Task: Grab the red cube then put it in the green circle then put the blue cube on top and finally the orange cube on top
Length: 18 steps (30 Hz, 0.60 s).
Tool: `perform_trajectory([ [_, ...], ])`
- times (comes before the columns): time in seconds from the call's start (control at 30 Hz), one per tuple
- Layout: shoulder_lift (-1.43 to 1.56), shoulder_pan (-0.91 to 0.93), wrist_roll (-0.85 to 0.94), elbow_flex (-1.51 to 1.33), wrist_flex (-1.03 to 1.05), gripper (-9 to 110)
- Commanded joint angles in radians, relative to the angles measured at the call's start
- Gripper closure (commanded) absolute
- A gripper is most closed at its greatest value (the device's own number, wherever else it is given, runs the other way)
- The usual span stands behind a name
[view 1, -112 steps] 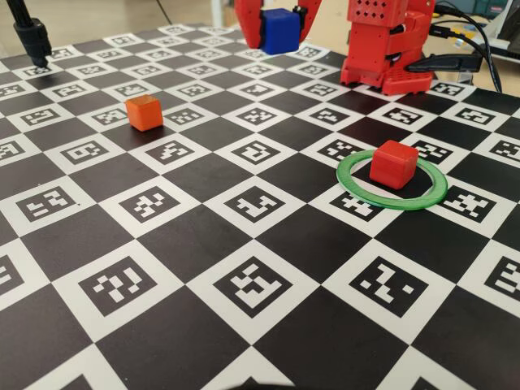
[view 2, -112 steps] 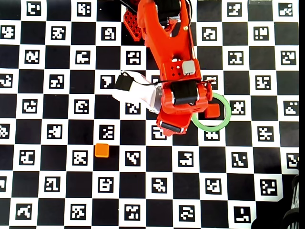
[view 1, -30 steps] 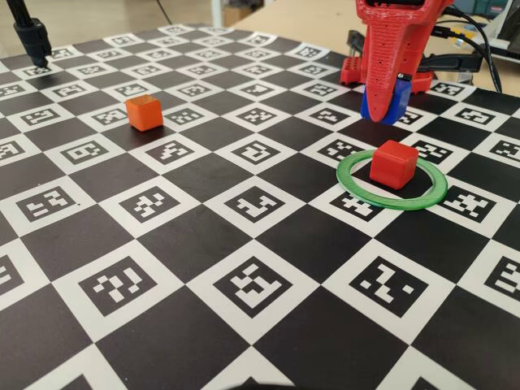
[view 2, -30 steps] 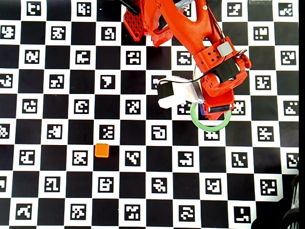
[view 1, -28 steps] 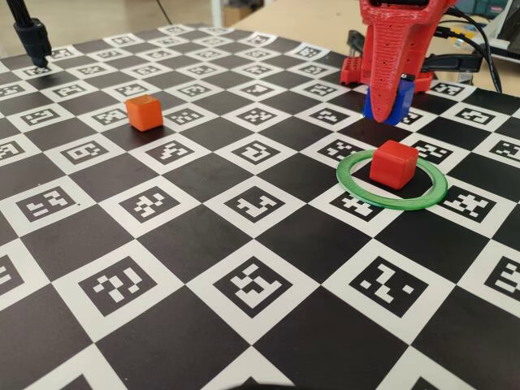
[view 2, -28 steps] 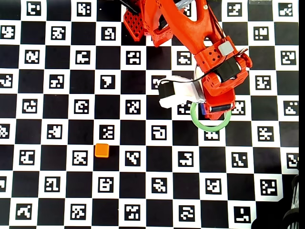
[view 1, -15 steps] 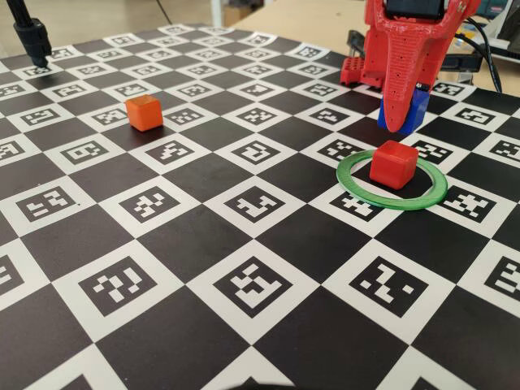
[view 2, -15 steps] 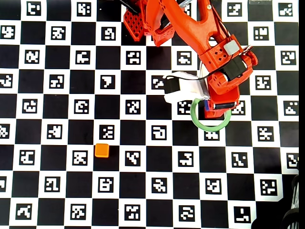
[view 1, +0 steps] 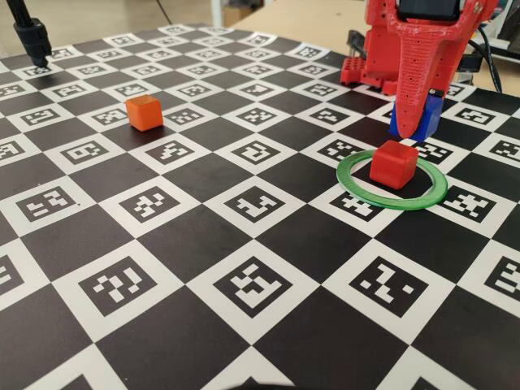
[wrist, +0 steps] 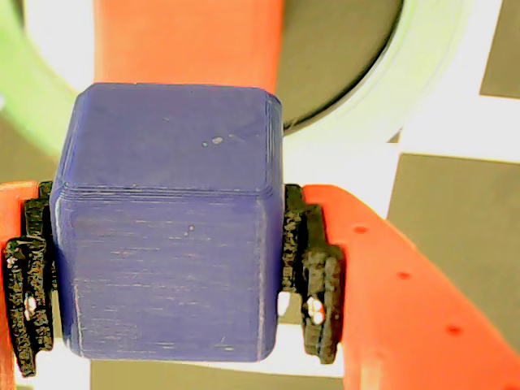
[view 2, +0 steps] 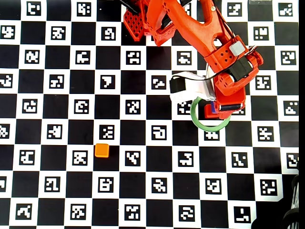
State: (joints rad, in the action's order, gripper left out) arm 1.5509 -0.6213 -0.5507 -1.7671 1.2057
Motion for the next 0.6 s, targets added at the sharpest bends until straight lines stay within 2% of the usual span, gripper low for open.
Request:
perform_trajectory([
  [0.0,0.009,-0.02,-0.009,0.097,-0.018,90],
  [0.57,-0.063,-0.084,-0.029,0.158,-0.043,90],
])
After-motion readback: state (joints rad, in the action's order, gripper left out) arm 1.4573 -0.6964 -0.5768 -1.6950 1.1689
